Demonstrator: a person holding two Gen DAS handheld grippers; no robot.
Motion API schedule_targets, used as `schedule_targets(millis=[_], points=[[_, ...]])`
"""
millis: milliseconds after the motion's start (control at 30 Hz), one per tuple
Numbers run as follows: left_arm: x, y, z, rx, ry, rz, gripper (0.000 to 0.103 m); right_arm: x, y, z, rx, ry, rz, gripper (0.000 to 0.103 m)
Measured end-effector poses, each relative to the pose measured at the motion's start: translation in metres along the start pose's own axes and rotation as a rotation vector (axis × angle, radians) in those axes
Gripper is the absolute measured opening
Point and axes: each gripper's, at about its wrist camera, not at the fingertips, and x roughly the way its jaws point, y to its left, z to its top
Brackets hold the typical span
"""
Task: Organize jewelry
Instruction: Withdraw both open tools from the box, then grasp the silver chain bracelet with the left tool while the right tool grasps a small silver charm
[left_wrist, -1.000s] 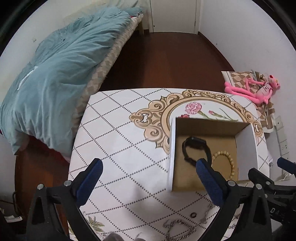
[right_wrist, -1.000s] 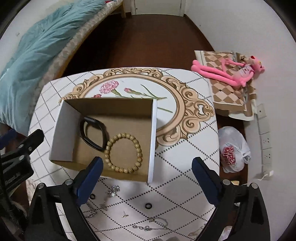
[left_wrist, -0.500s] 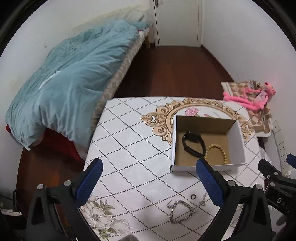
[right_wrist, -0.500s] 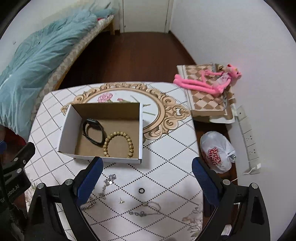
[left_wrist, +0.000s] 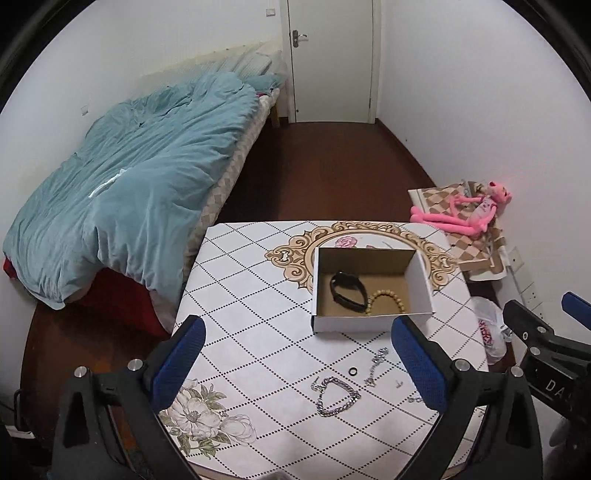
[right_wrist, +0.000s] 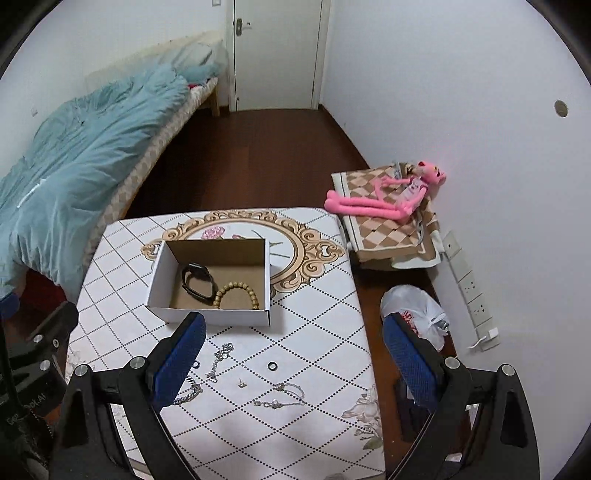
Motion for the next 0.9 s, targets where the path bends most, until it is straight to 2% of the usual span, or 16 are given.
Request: schedule_targets(millis=[167, 300, 400, 567, 600, 700, 733, 900], points=[[-0.005, -0.001, -0.005, -0.017, 0.003, -0.017, 0.103, -0.013, -0.003, -0.005, 0.018, -0.016, 0.027, 0.098], [0.005, -0.002, -0.02, -0.015, 0.009, 0.005, 0.103, -0.003, -0.013, -0.017, 0.06, 0.013, 0.062, 0.098], [0.027, -0.001, -0.04, -0.02, 0.06, 0.021, 0.103, 0.027, -0.02, -0.037, 0.079, 0.088, 0.062, 0.098], [0.075, 0.001, -0.081, -0.03, 0.207, 0.061, 0.103, 0.1, -0.034, -0.088, 0.144, 0.267, 0.098, 0.097], [0.081, 0.001, -0.087, -0.028, 0.225, 0.066, 0.103, 0.112, -0.035, -0.097, 0.154, 0.292, 0.103, 0.096], [0.102, -0.002, -0.105, -0.016, 0.283, 0.091, 0.103, 0.147, -0.039, -0.121, 0.173, 0.347, 0.125, 0.082], [0.108, -0.002, -0.109, -0.015, 0.299, 0.099, 0.103, 0.156, -0.039, -0.127, 0.173, 0.357, 0.133, 0.081], [0.126, 0.003, -0.122, -0.029, 0.346, 0.106, 0.103, 0.176, -0.03, -0.135, 0.143, 0.321, 0.153, 0.073]])
